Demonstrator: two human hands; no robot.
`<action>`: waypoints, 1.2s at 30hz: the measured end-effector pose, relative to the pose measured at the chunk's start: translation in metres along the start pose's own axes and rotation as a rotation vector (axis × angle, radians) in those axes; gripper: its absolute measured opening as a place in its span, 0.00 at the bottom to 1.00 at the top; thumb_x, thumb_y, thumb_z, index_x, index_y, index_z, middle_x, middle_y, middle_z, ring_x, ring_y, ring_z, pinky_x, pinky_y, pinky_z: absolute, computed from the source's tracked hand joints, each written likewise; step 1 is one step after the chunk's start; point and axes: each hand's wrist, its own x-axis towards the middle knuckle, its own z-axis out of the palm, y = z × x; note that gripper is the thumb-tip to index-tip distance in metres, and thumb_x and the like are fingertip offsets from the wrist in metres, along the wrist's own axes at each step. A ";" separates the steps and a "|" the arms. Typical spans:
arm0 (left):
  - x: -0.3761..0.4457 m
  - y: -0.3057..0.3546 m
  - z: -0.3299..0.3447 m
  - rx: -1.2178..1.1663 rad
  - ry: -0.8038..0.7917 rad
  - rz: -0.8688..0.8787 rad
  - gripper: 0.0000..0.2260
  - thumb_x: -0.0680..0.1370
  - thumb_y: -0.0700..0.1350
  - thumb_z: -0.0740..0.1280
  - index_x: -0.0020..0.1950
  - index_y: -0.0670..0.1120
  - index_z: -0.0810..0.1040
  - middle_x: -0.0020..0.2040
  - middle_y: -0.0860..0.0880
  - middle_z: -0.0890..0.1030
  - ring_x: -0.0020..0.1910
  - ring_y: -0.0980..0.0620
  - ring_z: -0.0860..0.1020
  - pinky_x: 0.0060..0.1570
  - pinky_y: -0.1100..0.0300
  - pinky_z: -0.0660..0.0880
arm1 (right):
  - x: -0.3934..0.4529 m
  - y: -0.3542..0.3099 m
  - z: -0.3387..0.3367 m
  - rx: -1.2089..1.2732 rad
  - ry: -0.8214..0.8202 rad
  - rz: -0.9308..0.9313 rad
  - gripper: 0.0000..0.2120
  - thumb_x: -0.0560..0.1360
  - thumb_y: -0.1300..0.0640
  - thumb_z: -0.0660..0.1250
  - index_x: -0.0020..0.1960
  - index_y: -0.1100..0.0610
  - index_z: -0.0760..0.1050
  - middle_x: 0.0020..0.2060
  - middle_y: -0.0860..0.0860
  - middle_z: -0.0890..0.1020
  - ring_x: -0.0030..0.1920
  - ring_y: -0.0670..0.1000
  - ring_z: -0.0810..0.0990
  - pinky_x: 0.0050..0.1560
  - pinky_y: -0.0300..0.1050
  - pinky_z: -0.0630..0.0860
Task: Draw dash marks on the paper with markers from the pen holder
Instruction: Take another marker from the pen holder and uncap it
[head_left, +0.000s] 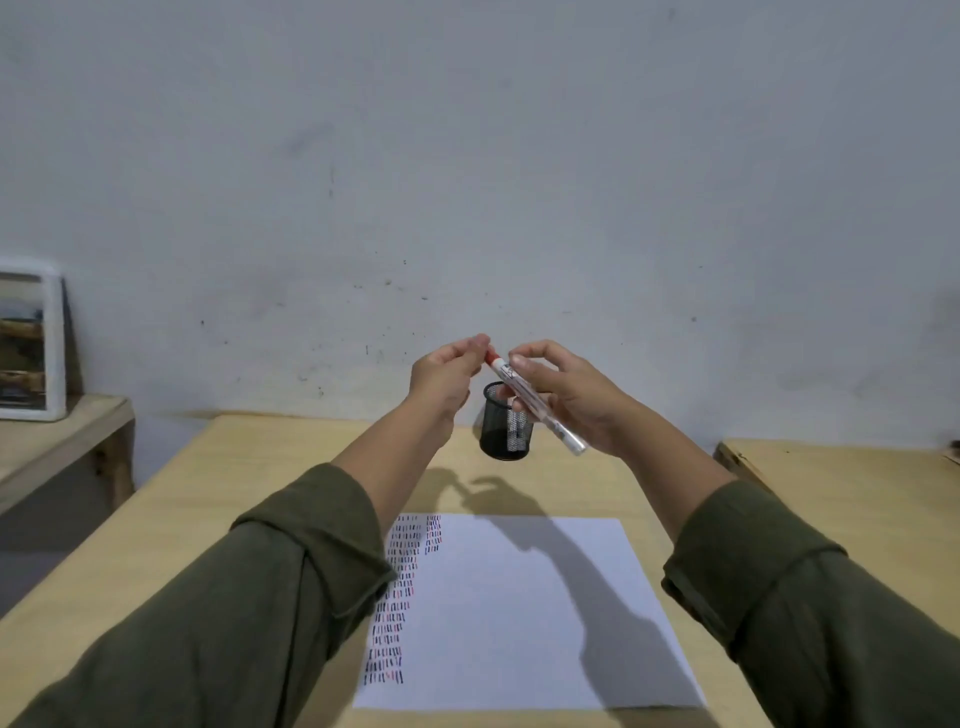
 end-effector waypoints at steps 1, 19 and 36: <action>-0.004 0.000 -0.003 -0.029 0.061 -0.023 0.07 0.76 0.50 0.68 0.39 0.50 0.79 0.46 0.53 0.81 0.52 0.54 0.75 0.53 0.59 0.69 | -0.007 0.000 0.001 0.011 -0.032 0.012 0.09 0.76 0.51 0.65 0.53 0.53 0.72 0.44 0.56 0.83 0.37 0.50 0.80 0.38 0.38 0.76; -0.050 -0.004 -0.021 -0.217 -0.035 0.090 0.10 0.78 0.49 0.65 0.59 0.52 0.78 0.56 0.56 0.80 0.61 0.60 0.73 0.57 0.59 0.67 | -0.019 0.017 0.053 0.743 0.220 -0.088 0.10 0.78 0.53 0.62 0.46 0.58 0.77 0.28 0.53 0.80 0.27 0.46 0.78 0.31 0.35 0.77; -0.039 -0.010 -0.018 -0.264 0.229 -0.016 0.10 0.79 0.46 0.64 0.58 0.47 0.81 0.39 0.60 0.80 0.39 0.60 0.71 0.34 0.67 0.63 | -0.005 0.038 0.064 0.612 0.200 -0.170 0.08 0.80 0.57 0.60 0.48 0.60 0.74 0.29 0.52 0.81 0.31 0.46 0.78 0.38 0.35 0.78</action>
